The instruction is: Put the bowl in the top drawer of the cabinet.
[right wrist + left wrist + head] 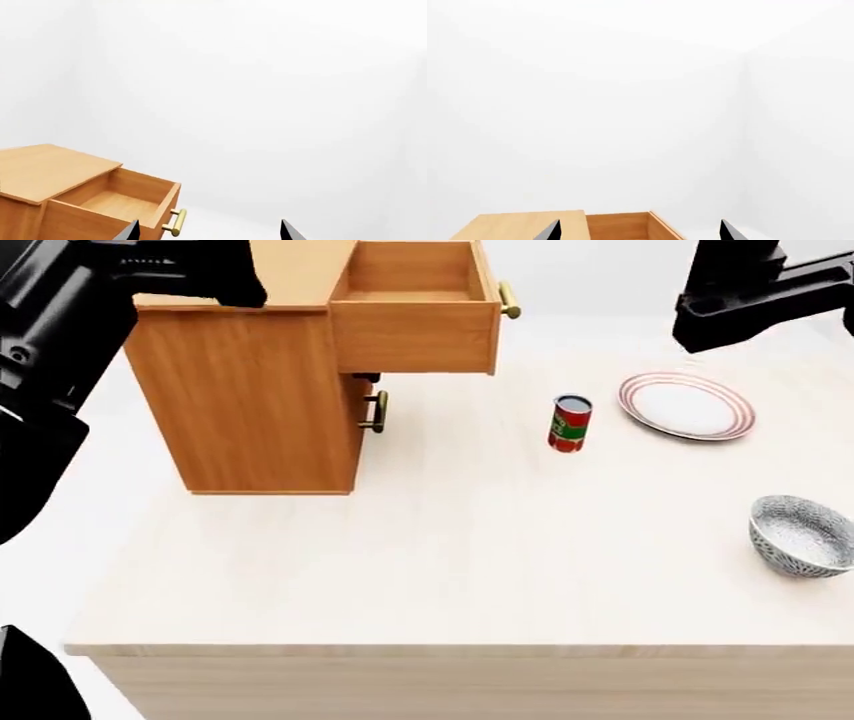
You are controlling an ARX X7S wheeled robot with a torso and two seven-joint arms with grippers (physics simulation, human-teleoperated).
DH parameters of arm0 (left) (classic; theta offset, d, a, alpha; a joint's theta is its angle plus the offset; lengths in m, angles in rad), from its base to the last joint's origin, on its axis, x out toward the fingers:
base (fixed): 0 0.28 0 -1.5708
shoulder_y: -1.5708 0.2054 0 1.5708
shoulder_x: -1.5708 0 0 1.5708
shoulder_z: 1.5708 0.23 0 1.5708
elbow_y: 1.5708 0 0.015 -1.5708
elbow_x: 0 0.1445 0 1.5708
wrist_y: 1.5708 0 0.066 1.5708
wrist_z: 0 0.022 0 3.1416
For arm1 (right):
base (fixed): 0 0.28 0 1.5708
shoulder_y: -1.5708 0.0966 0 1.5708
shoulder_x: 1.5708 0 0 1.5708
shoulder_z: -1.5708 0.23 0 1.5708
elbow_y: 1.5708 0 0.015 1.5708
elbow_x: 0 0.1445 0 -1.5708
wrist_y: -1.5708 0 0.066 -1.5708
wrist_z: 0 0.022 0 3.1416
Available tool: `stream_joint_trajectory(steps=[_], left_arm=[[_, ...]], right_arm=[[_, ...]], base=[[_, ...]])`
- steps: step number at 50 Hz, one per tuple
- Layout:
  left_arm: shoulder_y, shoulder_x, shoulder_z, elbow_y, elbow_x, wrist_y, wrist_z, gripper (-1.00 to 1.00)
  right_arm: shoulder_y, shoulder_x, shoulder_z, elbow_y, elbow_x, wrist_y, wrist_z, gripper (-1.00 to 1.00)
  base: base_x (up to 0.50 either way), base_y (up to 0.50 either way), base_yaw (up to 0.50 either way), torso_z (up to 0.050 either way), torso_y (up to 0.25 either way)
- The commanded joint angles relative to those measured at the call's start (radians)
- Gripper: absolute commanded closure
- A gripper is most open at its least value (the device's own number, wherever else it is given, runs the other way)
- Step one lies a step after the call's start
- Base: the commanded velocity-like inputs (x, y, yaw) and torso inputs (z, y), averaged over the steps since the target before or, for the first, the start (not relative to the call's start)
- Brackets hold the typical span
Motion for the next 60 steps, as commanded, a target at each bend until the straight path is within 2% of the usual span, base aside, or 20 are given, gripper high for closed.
stream_joint_trajectory(steps=[1,14,25,39,60], left_arm=[[-0.158,-0.016,0.049,-0.101,0.029,-0.001,0.025,-1.00],[-0.241,-0.019,0.068,-0.145,0.052,0.020,0.041,-1.00],[-0.270,-0.019,0.059,-0.142,0.025,0.002,0.024,-1.00],[-0.273,-0.024,0.058,-0.141,0.015,0.007,0.025,-1.00],[-0.286,-0.029,0.057,-0.143,0.000,0.008,0.015,-1.00]], right_arm=[[0.165,0.042,-0.093,0.087,-0.129,-0.006,-0.149,-1.00],[0.244,0.065,-0.185,0.148,-0.276,-0.076,-0.307,-1.00],[0.278,0.081,-0.215,0.165,-0.307,-0.100,-0.348,-1.00],[0.305,0.091,-0.211,0.173,-0.251,-0.074,-0.312,-1.00],[0.317,0.096,-0.262,0.184,-0.286,-0.108,-0.339,-1.00]], base=[[0.21,0.00,0.00,0.000,0.000],[0.22,0.00,0.00,0.000,0.000],[0.27,0.00,0.00,0.000,0.000],[0.27,0.00,0.00,0.000,0.000],[0.29,0.00,0.00,0.000,0.001]])
